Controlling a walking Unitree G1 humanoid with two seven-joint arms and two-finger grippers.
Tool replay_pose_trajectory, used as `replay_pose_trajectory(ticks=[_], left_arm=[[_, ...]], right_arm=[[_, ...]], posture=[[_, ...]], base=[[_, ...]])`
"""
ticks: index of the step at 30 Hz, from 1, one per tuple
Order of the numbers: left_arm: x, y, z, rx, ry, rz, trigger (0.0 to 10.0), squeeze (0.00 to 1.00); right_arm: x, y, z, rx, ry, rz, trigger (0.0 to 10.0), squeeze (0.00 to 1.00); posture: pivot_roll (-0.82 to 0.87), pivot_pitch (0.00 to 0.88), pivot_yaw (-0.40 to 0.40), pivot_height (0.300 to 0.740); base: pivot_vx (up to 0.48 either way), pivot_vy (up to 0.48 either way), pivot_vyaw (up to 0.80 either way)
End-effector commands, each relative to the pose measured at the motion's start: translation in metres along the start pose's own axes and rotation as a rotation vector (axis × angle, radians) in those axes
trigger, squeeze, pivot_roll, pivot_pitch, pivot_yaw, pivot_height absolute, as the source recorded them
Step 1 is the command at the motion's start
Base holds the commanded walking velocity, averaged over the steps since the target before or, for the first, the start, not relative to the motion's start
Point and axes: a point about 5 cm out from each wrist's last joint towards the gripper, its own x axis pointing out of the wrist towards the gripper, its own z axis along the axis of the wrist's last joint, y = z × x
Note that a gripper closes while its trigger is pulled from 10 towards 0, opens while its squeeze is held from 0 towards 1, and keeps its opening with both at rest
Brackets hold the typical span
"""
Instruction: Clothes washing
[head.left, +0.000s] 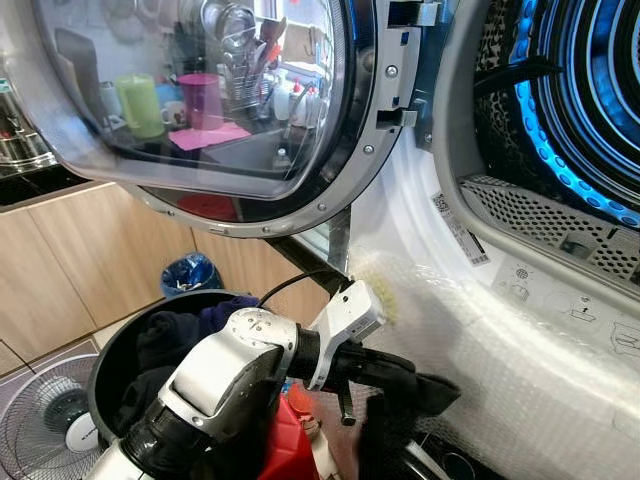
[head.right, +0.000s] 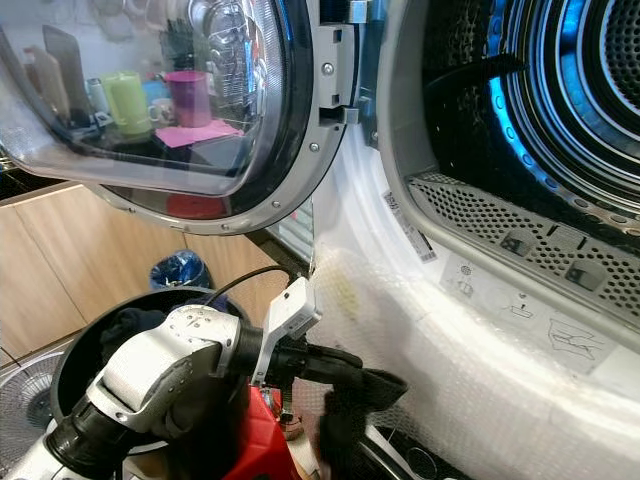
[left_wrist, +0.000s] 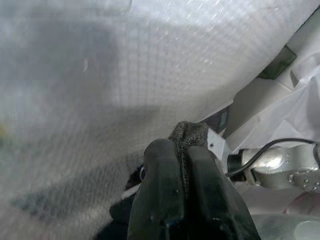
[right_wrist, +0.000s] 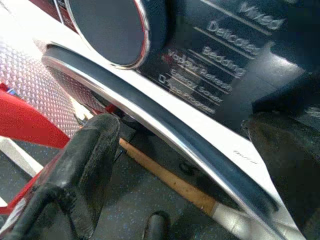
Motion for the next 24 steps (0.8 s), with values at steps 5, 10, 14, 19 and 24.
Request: replay_pose_trajectory(ticks=[5, 10, 14, 19, 24], left_arm=[[0.005, 0.003, -0.004, 0.007, 0.004, 0.027, 0.0, 0.00], [0.010, 0.001, -0.010, 0.004, 0.012, -0.006, 0.0, 0.00], [0.015, -0.003, -0.013, 0.000, 0.010, -0.052, 0.0, 0.00], [0.024, -0.011, -0.015, -0.008, 0.009, -0.136, 0.0, 0.00], [0.031, -0.017, -0.013, 0.005, 0.005, -0.196, 0.0, 0.00]], right_arm=[[-0.026, -0.054, -0.005, -0.068, -0.073, 0.113, 10.0, 0.70], [-0.056, -0.046, -0.029, -0.133, -0.052, 0.398, 10.0, 1.00], [-0.079, -0.032, -0.017, -0.066, -0.142, 0.617, 10.0, 1.00], [-0.102, -0.018, 0.003, -0.049, -0.227, 0.761, 10.0, 1.00], [-0.119, -0.009, 0.021, -0.045, -0.299, 0.833, 10.0, 0.40]], posture=[[0.21, 0.000, 0.001, 0.740], [0.18, 0.000, 0.007, 0.740], [0.16, 0.001, 0.015, 0.740], [0.13, 0.006, 0.029, 0.740], [0.11, 0.009, 0.043, 0.740]], base=[[0.000, 0.000, 0.00], [0.000, 0.000, 0.00], [0.000, 0.000, 0.00], [0.000, 0.000, 0.00], [0.000, 0.000, 0.00]])
